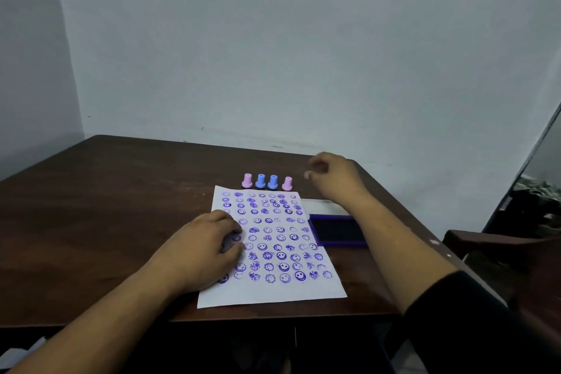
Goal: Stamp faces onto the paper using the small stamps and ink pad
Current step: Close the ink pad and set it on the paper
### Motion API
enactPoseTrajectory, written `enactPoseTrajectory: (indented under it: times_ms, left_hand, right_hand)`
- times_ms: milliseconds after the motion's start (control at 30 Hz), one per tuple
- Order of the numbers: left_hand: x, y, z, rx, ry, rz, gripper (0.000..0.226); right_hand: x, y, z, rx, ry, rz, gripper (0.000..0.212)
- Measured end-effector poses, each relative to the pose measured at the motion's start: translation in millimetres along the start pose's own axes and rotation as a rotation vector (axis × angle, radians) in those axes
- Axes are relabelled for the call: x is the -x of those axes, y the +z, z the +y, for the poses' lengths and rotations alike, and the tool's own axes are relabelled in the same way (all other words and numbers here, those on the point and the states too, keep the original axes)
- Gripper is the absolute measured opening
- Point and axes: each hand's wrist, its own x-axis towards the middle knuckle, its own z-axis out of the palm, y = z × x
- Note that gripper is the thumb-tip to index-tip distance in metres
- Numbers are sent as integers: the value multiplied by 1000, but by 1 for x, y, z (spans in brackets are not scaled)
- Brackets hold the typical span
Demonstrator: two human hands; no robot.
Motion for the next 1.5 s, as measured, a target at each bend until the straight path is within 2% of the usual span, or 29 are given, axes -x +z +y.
enactPoseTrajectory:
  times_ms: [233,300,367,467,633,800,900,1167,1333,1500]
  left_hand:
    - [-1,2,-1,10,-3,17,42]
    - [-1,3,-1,12,-8,24,41]
    - [-1,3,-1,13,-8,11,41]
    - [-1,3,-2,20,-12,9,41]
    - [-1,3,-2,16,-12,4,40]
    - [-1,4,-3,23,-9,6,41]
    - [-1,4,-3,24,-8,8,42]
    - [-1,5,-5,27,-2,17,41]
    - [-2,5,-5,20,-7,8,41]
    - [-1,4,-3,27,-5,15,41]
  right_hand:
    - [41,-27,75,-46,337,190,20]
    - [46,-32,81,-27,435,192,14]
    - [46,-32,83,-7,470,142,18]
    - [46,-28,82,8,476,50,25]
    - [47,-28,77,79,467,-3,31]
    - [49,-28,70,67,482,-6,26]
    - [50,-29,68,-48,486,34,15]
    - [51,-29,78,-309,430,39,8]
    - [60,-35,88,-536,322,-78,28]
    - [67,-43,96,-682,275,-143,30]
